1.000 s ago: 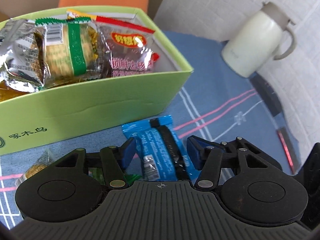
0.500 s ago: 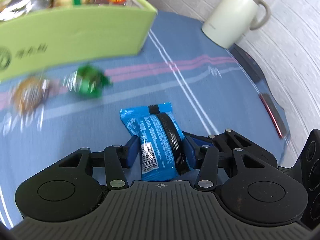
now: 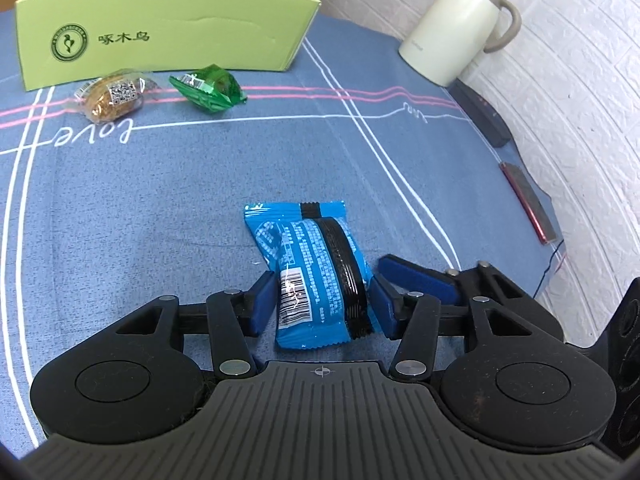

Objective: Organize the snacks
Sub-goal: 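Carry the blue bar into the green box and open the left tool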

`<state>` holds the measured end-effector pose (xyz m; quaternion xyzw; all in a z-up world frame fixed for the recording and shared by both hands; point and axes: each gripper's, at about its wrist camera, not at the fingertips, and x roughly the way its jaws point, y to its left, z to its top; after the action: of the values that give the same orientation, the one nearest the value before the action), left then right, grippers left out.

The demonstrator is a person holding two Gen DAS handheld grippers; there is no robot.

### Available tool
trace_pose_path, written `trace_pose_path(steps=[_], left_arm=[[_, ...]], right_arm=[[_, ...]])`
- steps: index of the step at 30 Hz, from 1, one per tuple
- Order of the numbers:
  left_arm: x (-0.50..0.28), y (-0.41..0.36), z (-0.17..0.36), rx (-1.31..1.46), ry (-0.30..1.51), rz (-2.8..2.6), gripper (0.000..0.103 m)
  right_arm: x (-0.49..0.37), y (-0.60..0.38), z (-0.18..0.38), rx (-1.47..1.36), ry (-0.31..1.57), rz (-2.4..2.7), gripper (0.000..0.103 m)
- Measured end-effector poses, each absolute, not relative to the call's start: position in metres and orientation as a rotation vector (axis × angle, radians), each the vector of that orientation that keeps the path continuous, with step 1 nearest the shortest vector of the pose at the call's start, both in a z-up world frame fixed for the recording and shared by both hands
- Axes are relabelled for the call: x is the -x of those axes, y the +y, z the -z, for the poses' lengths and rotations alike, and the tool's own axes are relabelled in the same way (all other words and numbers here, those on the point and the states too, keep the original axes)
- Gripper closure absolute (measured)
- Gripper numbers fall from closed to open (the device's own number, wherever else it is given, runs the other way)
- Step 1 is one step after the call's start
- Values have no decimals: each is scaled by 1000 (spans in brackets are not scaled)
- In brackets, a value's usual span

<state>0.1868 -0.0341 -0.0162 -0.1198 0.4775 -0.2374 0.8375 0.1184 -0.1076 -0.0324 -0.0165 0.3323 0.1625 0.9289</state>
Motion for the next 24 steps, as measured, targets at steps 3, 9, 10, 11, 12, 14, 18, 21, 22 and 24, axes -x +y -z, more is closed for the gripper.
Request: trace_pose_path(steps=[3, 9, 10, 11, 12, 14, 18, 21, 22, 24], left_arm=[[-190, -35, 18, 262, 1005, 517, 71], [-196, -28, 18, 285, 972, 505, 80], [-201, -26, 14, 297, 965, 501, 80], [-207, -25, 8, 303, 949, 501, 80], [-214, -23, -1, 312, 924, 503, 80], [-236, -22, -22, 309, 869, 505, 80], [-298, -18, -67, 291, 759, 489, 80], [-353, -15, -88, 278, 722, 446, 79], [-371, -14, -92, 272, 713, 432, 79], [-409, -11, -89, 263, 736, 399, 80]], right_arm=[[-122, -106, 39, 29, 694, -350, 2], [-138, -98, 31, 62, 661, -368, 28], [-143, -95, 26, 77, 653, -371, 28], [-150, -93, 20, 101, 631, -365, 28], [-159, -93, 13, 116, 604, -360, 28], [-187, -94, -6, 134, 550, -359, 28], [-257, -92, -39, 182, 448, -363, 27], [-318, -93, -54, 187, 419, -383, 26], [-338, -92, -54, 188, 421, -391, 25], [-379, -85, -48, 182, 458, -417, 25]])
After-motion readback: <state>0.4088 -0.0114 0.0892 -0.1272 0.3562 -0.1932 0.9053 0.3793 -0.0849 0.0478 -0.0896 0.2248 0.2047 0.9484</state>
